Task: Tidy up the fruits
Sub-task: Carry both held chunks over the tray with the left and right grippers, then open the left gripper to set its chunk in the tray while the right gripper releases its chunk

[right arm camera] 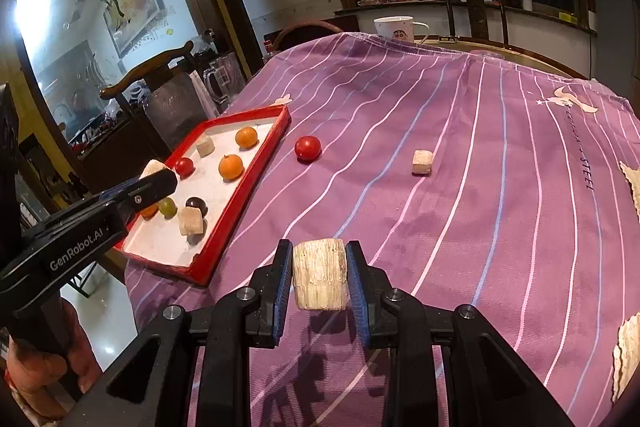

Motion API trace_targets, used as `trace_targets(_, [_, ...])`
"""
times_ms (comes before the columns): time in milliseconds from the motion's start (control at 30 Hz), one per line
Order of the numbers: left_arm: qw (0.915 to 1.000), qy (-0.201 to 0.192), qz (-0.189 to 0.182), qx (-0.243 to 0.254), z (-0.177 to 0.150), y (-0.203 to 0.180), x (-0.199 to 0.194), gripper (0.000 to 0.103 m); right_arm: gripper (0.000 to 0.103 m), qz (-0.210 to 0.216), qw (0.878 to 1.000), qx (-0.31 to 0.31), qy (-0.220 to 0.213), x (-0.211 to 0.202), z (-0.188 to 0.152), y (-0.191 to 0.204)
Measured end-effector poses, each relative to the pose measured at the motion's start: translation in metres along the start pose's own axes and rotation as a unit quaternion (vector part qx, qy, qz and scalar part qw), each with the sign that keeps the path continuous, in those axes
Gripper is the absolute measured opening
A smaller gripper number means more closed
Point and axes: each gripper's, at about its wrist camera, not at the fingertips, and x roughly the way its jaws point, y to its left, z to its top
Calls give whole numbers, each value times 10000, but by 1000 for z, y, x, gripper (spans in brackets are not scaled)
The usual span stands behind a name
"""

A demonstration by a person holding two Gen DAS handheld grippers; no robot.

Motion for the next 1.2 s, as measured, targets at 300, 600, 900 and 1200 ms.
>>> trace_targets(300, [9993,64,362,56,-4,5,6,24,30,-100,9999,-91,-18,1,-2,4])
trace_targets(600, [9985,97,531,4,-3,19,12,24,30,-131,9997,-193,28,6,1,10])
trace_targets(900, [9963,221,530,-641,0,78,25,24,30,111,9989,-422,149,23,20,34])
trace_targets(1200, [9897,305,480,-1316,-3,142,39,24,30,848,9923,-783,449,70,37,92])
